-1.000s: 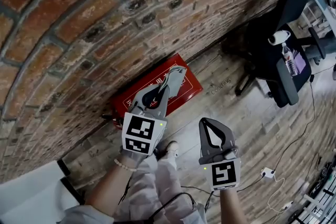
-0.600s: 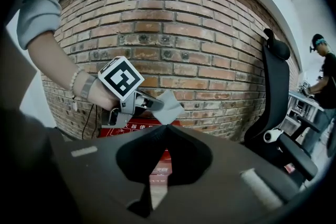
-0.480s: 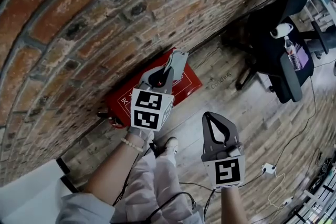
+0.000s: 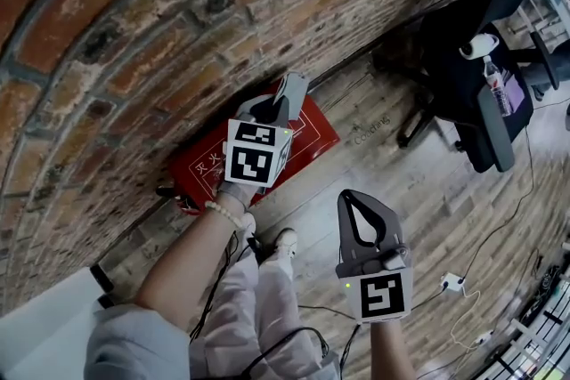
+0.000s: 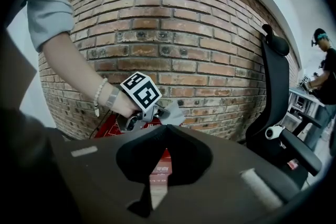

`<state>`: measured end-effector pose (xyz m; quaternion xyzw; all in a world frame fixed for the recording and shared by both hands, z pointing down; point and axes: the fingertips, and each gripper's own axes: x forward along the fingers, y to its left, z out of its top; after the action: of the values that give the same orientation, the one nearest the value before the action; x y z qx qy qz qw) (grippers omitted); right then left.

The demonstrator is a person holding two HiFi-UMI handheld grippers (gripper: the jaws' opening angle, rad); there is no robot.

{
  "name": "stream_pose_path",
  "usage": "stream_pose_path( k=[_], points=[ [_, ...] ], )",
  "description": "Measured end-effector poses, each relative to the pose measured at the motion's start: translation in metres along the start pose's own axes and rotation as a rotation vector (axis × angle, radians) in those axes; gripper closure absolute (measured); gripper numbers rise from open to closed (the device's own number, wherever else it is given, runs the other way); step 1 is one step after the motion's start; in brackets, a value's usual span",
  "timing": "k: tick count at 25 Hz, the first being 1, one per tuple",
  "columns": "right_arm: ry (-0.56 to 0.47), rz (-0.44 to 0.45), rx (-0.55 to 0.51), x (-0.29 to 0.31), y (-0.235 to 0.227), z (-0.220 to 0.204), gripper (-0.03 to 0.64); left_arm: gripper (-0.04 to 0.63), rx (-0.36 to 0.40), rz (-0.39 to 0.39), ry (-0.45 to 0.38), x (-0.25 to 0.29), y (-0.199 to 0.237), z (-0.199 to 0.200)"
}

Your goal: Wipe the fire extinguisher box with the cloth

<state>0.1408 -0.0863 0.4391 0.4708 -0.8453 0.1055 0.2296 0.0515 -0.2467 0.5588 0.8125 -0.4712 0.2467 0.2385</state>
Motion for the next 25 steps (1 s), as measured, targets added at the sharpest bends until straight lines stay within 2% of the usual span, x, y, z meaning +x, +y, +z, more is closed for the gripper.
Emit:
stream_pose_path(
  k=[9,13,18,25],
  points=[
    [0.004,0.0,0.023,0.007,-0.003,-0.008,0.606,0.583,0.01,0.053,0.098,0.026,0.017,-0.019],
    [0.019,0.003,0.028,0.01,-0.003,-0.013,0.606,0.583,0.036,0.068,0.103,0.035,0.024,-0.023],
    [0.034,0.001,0.035,0.009,-0.003,-0.018,0.606,0.583,0.035,0.08,0.143,0.039,0.025,-0.029],
    [0.036,0.001,0.039,0.01,-0.001,-0.02,0.606,0.581,0.046,0.092,0.146,0.038,0.026,-0.031]
  ],
)
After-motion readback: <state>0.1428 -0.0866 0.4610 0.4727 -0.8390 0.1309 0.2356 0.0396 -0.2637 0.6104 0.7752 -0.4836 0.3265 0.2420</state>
